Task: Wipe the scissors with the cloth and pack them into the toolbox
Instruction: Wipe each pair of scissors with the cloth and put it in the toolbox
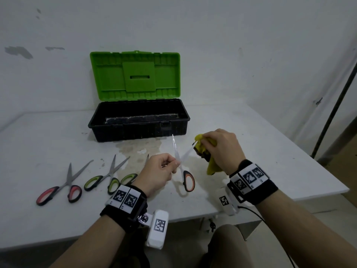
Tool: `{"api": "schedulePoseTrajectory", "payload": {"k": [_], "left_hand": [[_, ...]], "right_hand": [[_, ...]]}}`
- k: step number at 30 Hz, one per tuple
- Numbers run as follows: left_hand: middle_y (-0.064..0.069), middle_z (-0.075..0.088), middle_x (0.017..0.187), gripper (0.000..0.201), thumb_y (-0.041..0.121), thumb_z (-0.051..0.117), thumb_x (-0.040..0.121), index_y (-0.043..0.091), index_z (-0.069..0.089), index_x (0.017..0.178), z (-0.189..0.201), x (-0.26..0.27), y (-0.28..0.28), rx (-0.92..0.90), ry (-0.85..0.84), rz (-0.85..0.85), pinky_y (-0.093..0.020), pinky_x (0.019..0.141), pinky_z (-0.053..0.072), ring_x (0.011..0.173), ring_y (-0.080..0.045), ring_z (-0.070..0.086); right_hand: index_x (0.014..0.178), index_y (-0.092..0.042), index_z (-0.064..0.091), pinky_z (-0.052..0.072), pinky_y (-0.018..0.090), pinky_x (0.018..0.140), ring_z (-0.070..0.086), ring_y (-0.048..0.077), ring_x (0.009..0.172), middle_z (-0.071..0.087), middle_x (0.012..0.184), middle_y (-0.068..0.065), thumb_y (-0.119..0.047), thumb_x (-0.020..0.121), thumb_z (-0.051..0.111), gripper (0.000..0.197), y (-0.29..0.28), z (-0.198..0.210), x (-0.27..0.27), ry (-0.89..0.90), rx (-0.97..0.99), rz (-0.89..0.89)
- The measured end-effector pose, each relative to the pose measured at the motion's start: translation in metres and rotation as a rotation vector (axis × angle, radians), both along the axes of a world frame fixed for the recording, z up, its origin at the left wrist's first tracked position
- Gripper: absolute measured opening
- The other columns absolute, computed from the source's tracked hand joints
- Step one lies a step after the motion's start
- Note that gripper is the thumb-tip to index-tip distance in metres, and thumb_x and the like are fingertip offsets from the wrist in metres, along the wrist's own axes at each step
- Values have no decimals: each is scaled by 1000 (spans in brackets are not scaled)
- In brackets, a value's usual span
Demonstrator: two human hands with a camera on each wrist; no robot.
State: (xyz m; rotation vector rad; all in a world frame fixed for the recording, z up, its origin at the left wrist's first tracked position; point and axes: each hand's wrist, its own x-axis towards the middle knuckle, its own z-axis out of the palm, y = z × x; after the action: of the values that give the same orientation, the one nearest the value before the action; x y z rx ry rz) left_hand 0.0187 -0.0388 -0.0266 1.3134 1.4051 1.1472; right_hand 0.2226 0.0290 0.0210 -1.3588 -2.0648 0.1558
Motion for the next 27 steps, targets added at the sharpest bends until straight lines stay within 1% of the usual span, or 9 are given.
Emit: {"api": "schedulePoseTrajectory", "payload": {"k": [2, 5, 9, 11, 15, 18, 21, 24, 27], "left_hand": [[2, 55, 59, 22, 18, 63, 97, 9, 64, 77, 1, -1, 1, -21, -23, 11, -20, 40, 30, 43, -7, 39], [-1, 57, 64, 20, 18, 63, 97, 4, 65, 83, 3, -3, 4, -54, -61, 34, -22, 42, 29, 44, -9, 40], [-5, 62, 70, 8, 8, 66, 93, 9, 63, 86, 3, -5, 10, -106, -117, 49, -20, 40, 32, 45, -9, 43], [-8, 66, 73, 5, 3, 66, 91, 7, 64, 89, 2, -7, 10, -112, -114, 53, -20, 41, 35, 46, -10, 48], [-7, 67, 71, 5, 4, 69, 89, 6, 73, 92, 2, -10, 9, -120, -118, 52, -19, 44, 43, 51, -10, 56], [-3, 63, 65, 8, 5, 72, 88, 5, 73, 96, 4, -11, 8, -137, -115, 46, -18, 46, 44, 50, -9, 55], [0, 61, 60, 12, 7, 77, 84, 6, 71, 95, 8, -12, 7, -133, -68, 46, -17, 45, 41, 47, -8, 51], [-4, 68, 68, 15, 7, 82, 79, 9, 70, 87, 12, -14, 6, -147, -102, 39, -19, 50, 45, 54, -9, 61], [-6, 72, 83, 19, 2, 78, 81, 9, 70, 98, 15, -15, 3, -171, -207, -14, -23, 63, 54, 72, -14, 73]], "right_hand": [[99, -23, 73, 50, 33, 77, 59, 18, 84, 64, 90, -1, -31, 92, 60, 17, 2, 2, 6, 36, 7, -13], [98, -23, 73, 48, 27, 75, 58, 15, 82, 64, 88, -3, -30, 91, 62, 15, -3, 1, 7, 57, 26, 11], [99, -22, 74, 43, 21, 75, 57, 12, 80, 66, 88, -4, -28, 90, 64, 15, -10, -1, 4, 55, 55, 46], [99, -22, 74, 45, 22, 76, 58, 12, 80, 66, 89, -4, -28, 90, 64, 14, -13, 0, 2, 59, 65, 68], [97, -23, 74, 49, 25, 77, 59, 11, 79, 67, 88, -5, -27, 89, 66, 13, -18, 4, -2, 61, 96, 101], [97, -24, 74, 51, 29, 79, 60, 12, 79, 66, 88, -6, -28, 88, 66, 12, -23, 5, -6, 58, 105, 135], [98, -24, 74, 51, 26, 75, 60, 11, 78, 67, 90, -6, -28, 88, 67, 13, -29, 4, -10, 22, 101, 165], [99, -24, 74, 51, 27, 74, 60, 12, 80, 68, 93, -5, -28, 89, 66, 14, -33, 2, -13, -20, 82, 192], [100, -24, 73, 53, 32, 73, 61, 14, 80, 67, 93, -5, -29, 89, 66, 15, -36, -3, -16, -33, 59, 208]]}}
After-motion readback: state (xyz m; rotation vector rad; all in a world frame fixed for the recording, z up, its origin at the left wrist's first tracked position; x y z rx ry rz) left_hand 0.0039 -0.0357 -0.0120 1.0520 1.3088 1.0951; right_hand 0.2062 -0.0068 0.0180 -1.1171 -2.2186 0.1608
